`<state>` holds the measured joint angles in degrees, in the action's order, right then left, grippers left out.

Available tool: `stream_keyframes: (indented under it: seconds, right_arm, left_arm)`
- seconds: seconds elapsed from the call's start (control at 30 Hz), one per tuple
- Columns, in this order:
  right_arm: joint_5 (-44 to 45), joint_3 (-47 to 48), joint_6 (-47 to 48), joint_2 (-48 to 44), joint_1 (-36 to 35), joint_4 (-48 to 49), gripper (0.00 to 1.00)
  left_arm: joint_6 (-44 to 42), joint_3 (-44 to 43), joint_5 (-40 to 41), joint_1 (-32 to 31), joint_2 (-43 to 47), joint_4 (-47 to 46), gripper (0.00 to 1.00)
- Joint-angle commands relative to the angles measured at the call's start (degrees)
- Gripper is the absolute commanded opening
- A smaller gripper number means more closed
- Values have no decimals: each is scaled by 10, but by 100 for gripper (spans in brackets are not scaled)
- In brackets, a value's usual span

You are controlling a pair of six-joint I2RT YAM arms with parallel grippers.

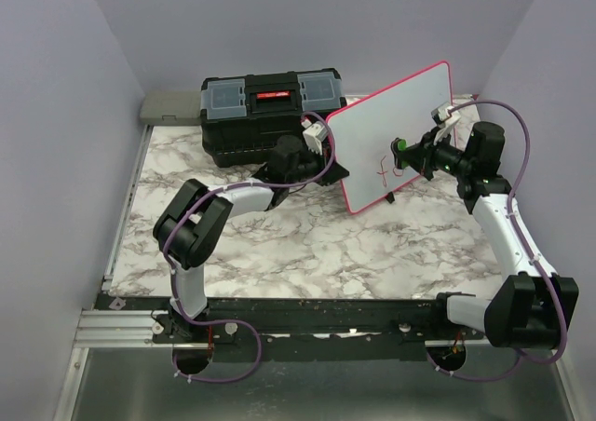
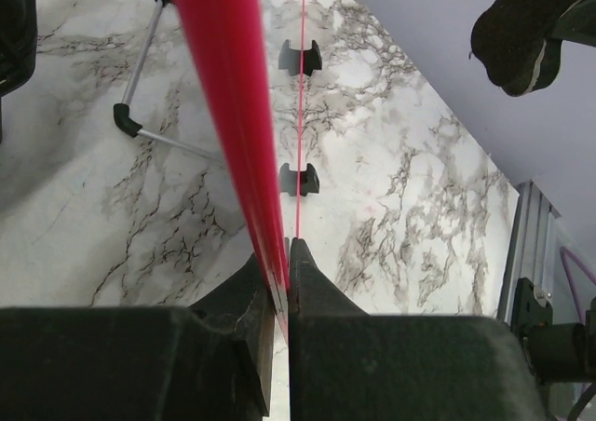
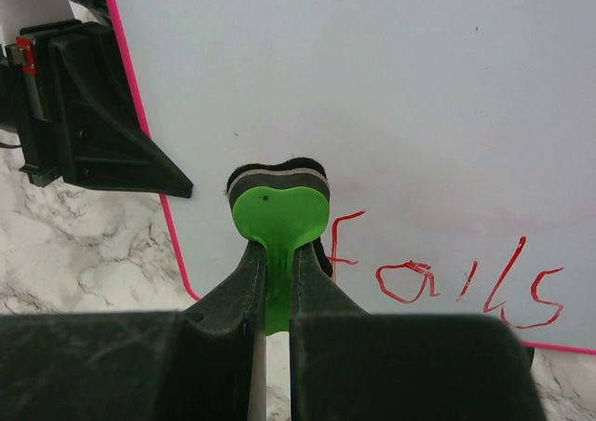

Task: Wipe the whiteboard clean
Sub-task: Erase the whiteboard at the whiteboard stand.

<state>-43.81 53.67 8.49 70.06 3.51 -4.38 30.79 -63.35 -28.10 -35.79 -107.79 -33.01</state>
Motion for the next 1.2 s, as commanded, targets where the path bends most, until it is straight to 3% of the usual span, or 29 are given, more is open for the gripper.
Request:
stream_keyframes:
  seconds: [0.0,0.4,0.67,0.73,0.87,1.17]
  right_arm:
    - [-18,-9,-7,-4,7,-8,1]
    - [-21,-11,-4,-3,10,-8,1]
    - [-23,-11,-5,-2,11,-8,1]
    - [-24,-12,-5,-2,12,-8,1]
    - [-26,-12,-5,-2,13,-8,1]
    - [-29,-12,-6,-4,16,-8,1]
  left_arm:
    - [16,8,10,3,1,-62,6]
    - [55,37,42,5,-6,-122,17]
    - [86,59,49,9,-11,-165,34]
    - [107,60,49,12,-15,-184,44]
    - [145,53,62,13,-26,-212,54]
    - [289,63,128,9,-80,-346,61]
